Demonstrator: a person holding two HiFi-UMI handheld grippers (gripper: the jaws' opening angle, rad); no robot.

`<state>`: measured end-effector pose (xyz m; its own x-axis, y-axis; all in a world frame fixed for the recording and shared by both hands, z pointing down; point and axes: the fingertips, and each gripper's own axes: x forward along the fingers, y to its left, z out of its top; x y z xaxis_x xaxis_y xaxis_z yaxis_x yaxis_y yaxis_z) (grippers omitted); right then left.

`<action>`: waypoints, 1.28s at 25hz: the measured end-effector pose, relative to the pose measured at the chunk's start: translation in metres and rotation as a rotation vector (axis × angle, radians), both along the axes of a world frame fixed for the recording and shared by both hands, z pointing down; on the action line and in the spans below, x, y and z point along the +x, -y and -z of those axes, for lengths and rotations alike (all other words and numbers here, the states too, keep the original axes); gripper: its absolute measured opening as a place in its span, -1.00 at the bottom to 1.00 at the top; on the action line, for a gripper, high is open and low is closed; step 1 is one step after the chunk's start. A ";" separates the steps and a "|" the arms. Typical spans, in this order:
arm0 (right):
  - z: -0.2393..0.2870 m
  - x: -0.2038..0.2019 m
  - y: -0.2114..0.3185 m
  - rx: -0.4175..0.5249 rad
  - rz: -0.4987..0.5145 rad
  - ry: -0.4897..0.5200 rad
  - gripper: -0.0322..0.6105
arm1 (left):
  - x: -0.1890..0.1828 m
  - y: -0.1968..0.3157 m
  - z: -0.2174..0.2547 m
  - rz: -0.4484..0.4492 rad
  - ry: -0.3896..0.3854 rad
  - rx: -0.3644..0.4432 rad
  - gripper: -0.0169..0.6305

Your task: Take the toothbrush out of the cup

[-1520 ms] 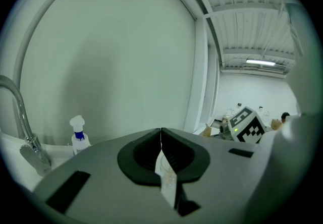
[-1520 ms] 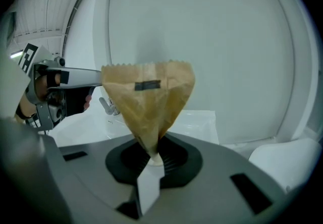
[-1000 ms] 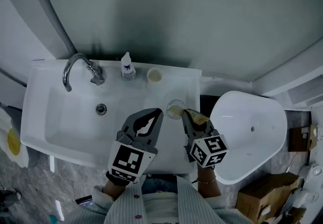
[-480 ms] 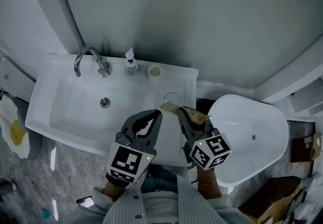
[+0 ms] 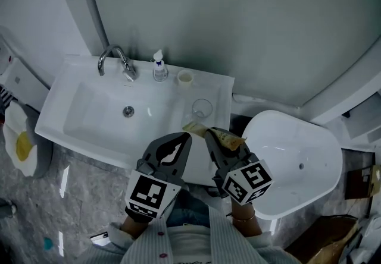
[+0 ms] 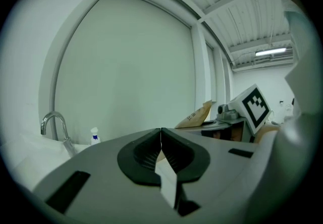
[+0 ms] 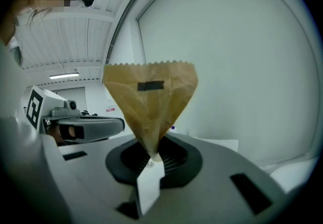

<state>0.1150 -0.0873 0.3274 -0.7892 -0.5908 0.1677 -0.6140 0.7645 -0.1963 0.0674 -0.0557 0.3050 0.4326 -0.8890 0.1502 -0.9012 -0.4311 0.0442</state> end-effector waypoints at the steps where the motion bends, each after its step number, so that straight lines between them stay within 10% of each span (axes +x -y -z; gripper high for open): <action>1: 0.001 0.000 -0.004 0.002 0.005 0.004 -0.78 | 0.001 -0.003 0.001 0.002 -0.001 0.004 -0.89; 32: 0.014 -0.001 -0.020 0.022 -0.032 0.015 -0.78 | 0.007 -0.011 0.018 -0.082 0.009 0.057 -0.89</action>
